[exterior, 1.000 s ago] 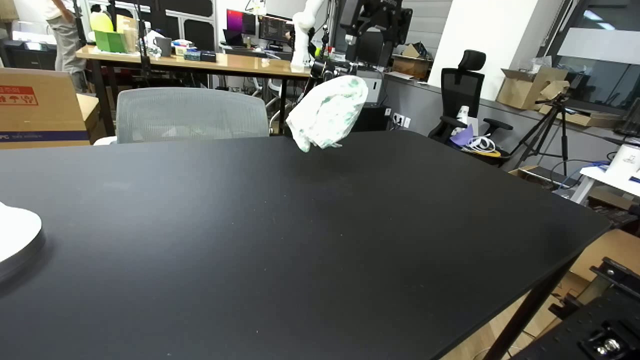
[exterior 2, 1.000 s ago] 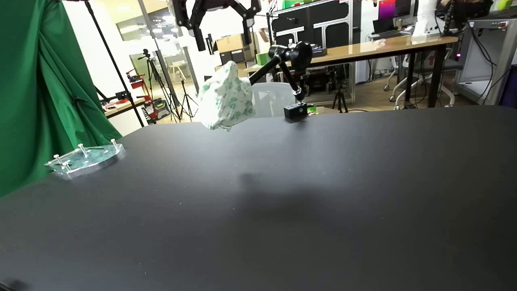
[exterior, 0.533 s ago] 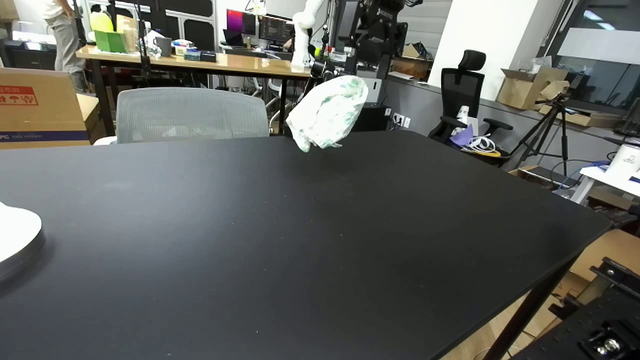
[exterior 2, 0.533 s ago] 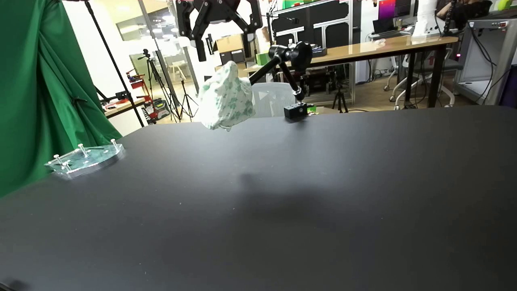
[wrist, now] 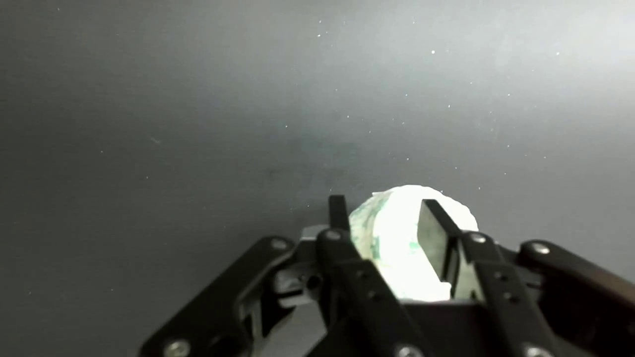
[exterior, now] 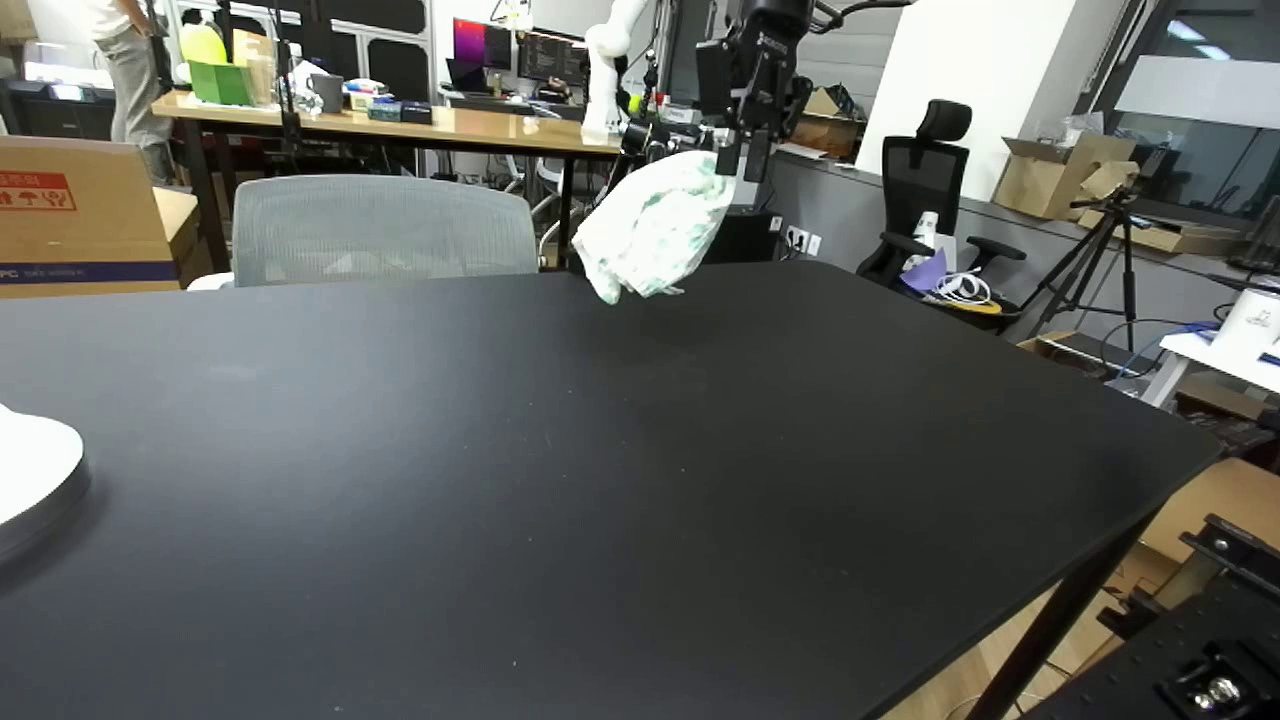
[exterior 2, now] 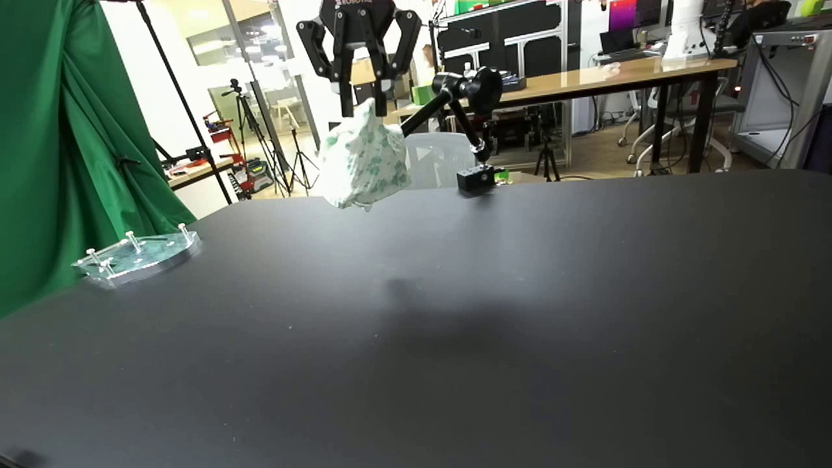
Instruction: Unhang the cloth on the stand and place it on the table
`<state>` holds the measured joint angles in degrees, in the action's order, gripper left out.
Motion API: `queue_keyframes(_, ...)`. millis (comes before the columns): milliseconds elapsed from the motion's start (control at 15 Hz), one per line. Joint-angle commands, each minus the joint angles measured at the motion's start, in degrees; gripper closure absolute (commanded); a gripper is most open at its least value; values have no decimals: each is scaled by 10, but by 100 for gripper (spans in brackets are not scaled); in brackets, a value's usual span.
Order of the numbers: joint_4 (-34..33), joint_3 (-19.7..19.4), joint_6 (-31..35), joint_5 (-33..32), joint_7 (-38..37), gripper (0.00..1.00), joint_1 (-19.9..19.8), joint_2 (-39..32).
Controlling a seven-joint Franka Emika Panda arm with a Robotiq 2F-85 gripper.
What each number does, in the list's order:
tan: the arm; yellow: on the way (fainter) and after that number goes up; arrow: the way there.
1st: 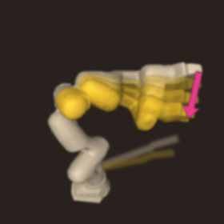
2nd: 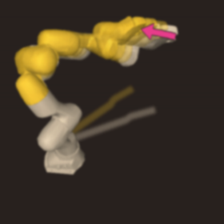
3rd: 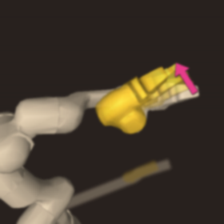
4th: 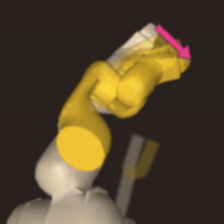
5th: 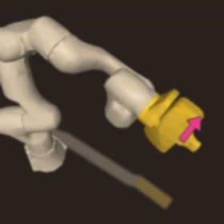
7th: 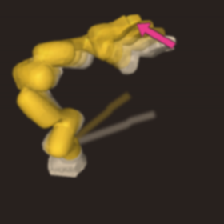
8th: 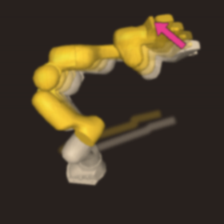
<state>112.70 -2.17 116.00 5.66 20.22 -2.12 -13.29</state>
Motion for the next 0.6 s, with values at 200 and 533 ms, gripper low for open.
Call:
queue_keyframes(200, -47, 8, -52, 0, -10, 100, -9, -22)
queue_keyframes(533, -51, 13, -66, 3, 3, 100, -9, -15)
